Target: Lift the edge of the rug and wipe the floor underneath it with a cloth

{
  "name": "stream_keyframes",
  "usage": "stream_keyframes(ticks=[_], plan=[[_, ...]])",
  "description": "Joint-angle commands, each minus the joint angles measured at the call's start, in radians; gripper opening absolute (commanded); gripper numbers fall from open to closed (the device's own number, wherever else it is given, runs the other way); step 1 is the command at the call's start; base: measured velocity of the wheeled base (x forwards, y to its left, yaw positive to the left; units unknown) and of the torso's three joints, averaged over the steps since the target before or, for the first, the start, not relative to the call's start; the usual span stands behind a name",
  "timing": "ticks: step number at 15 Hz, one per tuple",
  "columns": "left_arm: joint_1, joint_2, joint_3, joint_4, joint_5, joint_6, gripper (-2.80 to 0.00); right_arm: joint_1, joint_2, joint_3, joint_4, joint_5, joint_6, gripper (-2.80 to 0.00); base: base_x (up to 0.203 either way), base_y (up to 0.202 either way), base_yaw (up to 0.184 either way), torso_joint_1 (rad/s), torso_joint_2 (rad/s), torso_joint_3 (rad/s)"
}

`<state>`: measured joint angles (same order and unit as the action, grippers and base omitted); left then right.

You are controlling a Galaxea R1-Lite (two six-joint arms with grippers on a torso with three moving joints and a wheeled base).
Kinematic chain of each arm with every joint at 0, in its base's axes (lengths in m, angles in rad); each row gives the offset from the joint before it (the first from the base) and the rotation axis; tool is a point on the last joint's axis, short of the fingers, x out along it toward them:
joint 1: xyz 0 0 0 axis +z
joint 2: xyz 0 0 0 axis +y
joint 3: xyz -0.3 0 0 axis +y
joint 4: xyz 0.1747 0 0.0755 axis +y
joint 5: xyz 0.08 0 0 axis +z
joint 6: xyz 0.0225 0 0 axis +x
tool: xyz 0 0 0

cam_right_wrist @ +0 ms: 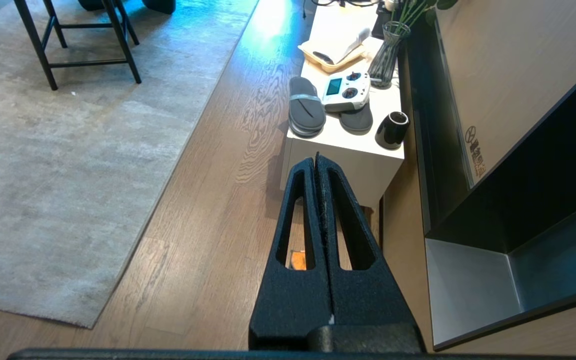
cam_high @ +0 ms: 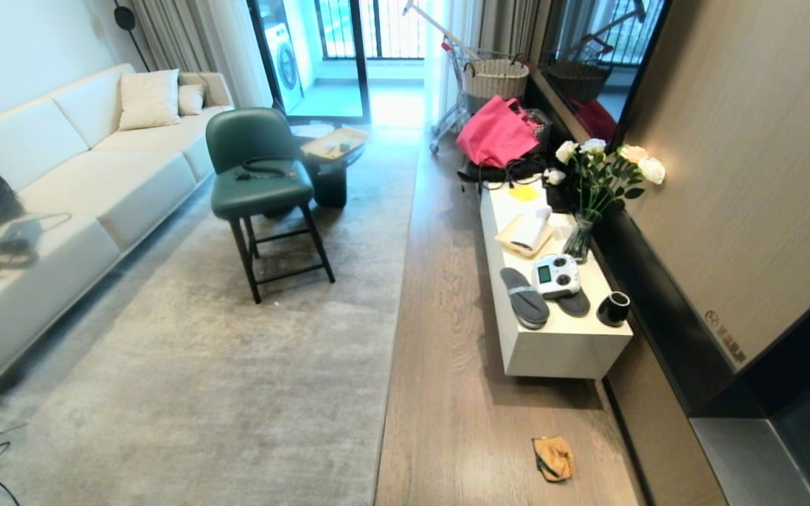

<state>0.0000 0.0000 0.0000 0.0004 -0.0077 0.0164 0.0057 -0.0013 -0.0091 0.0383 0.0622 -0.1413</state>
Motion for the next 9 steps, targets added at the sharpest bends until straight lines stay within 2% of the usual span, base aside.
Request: stream_keyframes(ticks=[1, 3, 9], plan=[[0.000, 0.000, 0.000, 0.000, 0.000, 0.000, -2.80, 0.000, 0.001, 0.000, 0.000, 0.001, 0.000, -2.80, 0.000, 0.000, 0.000, 0.095, -0.19, -0.092], [0.000, 0.000, 0.000, 0.001, 0.000, 0.000, -2.80, 0.000, 0.001, -0.001, 0.000, 0.001, 0.001, -2.80, 0.000, 0.000, 0.000, 0.073, -0.16, -0.095], [0.000, 0.000, 0.000, 0.000, 0.000, 0.002, -2.80, 0.000, 0.001, -0.002, 0.000, 0.001, 0.003, -2.80, 0.000, 0.000, 0.000, 0.000, 0.00, 0.000]])
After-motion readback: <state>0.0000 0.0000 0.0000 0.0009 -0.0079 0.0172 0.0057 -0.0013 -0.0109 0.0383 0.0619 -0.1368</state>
